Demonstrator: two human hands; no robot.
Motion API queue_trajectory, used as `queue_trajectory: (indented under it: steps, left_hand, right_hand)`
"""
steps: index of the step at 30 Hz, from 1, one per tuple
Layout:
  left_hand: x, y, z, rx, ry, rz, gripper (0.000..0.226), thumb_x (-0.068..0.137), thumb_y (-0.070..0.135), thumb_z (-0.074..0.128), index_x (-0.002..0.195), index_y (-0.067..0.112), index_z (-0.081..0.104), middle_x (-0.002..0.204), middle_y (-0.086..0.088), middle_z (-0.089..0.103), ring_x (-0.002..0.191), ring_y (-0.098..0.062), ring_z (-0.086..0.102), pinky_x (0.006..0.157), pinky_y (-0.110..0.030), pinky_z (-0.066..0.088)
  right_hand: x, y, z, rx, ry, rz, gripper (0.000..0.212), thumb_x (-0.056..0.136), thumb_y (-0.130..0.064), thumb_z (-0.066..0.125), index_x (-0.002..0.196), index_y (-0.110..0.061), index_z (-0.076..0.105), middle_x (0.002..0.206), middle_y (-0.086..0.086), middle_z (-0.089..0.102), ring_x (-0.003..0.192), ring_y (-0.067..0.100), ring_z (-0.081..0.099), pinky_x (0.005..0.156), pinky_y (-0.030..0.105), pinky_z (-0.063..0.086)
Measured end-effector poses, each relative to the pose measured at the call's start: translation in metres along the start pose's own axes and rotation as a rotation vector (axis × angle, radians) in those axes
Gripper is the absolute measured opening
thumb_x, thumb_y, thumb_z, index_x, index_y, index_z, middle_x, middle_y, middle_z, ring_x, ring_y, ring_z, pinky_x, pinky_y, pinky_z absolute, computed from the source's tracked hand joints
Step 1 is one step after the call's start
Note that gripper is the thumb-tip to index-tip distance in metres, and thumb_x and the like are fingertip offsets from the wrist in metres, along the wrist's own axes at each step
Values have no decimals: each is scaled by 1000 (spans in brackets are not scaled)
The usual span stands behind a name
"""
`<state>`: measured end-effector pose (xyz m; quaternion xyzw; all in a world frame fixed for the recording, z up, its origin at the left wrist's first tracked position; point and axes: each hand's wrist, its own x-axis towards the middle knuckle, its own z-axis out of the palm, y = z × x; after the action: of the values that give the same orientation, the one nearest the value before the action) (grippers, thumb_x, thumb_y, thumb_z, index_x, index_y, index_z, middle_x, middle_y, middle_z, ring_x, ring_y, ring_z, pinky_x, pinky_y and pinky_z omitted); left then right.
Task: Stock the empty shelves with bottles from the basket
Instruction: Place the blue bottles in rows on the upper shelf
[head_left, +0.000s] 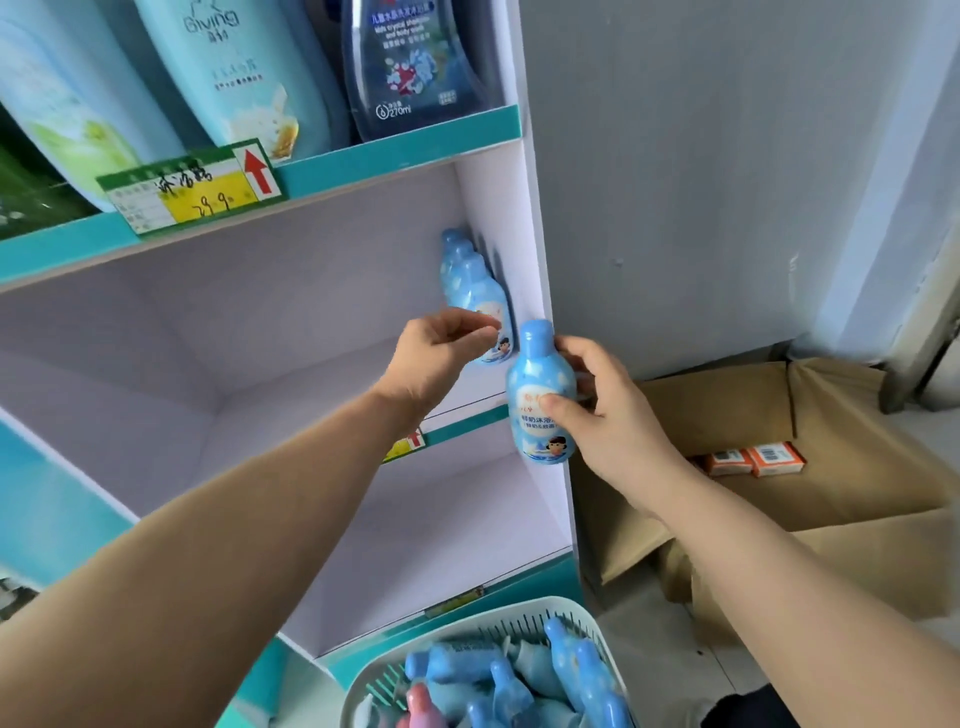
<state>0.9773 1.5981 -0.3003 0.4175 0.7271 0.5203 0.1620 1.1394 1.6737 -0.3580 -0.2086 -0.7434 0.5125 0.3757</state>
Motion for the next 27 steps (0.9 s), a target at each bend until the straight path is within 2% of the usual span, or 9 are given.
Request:
queue_trajectory:
  steps: [2,4,7,12,15,18,20,23,27]
  left_hand:
    - [-8,7,-8,5,-131,-28,17,88,17,66,104,12,70,93,5,71,70,12,61,63,0,42]
    - [-16,9,-13,-24,-207,-29,25,84,15,71,109,11,69,101,1,72,85,3,66,75,-7,48]
    - [-20,10,-15,-74,-205,3,33,79,6,74,110,15,66,108,-7,71,95,-18,68,86,-26,53]
    - [-18,13,-12,-20,-123,34,29,88,6,66,110,22,57,111,-2,67,98,-21,66,86,-38,56]
    - [-12,9,-5,-19,-2,16,32,89,10,66,116,20,53,116,-7,63,105,-24,64,86,-42,57]
    - [-4,0,1,-23,115,-33,36,89,12,66,121,18,51,117,-6,60,104,-23,63,85,-44,57]
    - [0,-7,7,-2,152,-61,37,89,12,66,122,17,51,117,-4,60,102,-23,64,87,-44,56]
    - [4,-15,16,20,166,-91,39,90,12,65,124,17,49,118,-2,59,102,-22,63,91,-45,54]
    - [10,-23,26,-15,162,-100,42,91,11,62,129,13,46,121,-4,56,105,-24,62,92,-45,54]
  right_hand:
    - [7,-12,4,27,0,2,45,90,-8,61,128,-29,48,127,-2,48,109,6,51,84,13,46]
    - [12,-21,7,49,6,-4,45,90,-8,60,129,-27,48,128,-1,50,110,7,52,88,20,49]
    - [21,-32,12,67,21,-15,46,89,-10,61,130,-27,50,126,-1,54,109,9,56,91,26,51]
    - [32,-41,8,109,-32,-19,50,90,1,55,133,-26,50,127,-6,59,113,6,56,92,19,47]
    - [31,-38,3,-100,16,-9,54,92,4,49,137,-24,46,135,-3,52,122,8,49,96,17,40]
    - [27,-24,-1,-510,62,22,58,92,-1,51,144,-21,34,142,4,41,129,21,42,101,31,37]
    - [24,-15,-3,-704,-16,97,67,91,-4,53,149,-19,22,149,8,31,133,27,37,103,37,38]
    - [22,-7,0,-796,-148,80,77,89,-8,56,151,-19,12,151,5,28,133,27,36,102,42,41]
    - [23,1,3,-778,-173,34,81,90,-8,55,152,-20,5,149,3,27,130,25,37,100,42,42]
